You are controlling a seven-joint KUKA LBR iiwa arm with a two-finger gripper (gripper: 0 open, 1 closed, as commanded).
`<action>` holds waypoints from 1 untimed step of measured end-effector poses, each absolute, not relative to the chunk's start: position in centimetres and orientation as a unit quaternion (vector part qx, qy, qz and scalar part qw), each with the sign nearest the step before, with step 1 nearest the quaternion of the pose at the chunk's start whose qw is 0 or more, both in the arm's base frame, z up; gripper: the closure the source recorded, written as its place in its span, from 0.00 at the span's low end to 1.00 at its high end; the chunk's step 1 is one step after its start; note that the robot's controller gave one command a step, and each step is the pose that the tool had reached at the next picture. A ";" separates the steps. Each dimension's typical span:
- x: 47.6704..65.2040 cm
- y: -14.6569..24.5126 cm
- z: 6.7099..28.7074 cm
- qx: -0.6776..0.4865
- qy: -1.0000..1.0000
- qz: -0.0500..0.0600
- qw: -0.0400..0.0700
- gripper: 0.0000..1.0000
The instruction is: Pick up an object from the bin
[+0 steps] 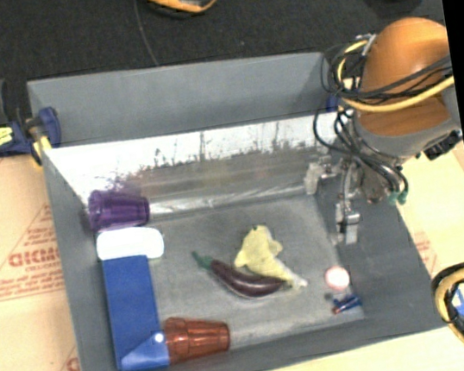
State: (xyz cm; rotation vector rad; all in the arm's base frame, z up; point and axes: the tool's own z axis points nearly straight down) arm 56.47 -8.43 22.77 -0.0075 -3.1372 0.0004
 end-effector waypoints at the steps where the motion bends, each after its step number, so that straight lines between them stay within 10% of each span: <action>1: 56.6 -8.4 23.3 -0.001 -1.000 0.001 -0.002 0.00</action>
Offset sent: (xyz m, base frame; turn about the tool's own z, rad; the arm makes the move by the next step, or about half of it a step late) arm 0.0341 0.0723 -0.0515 -0.0749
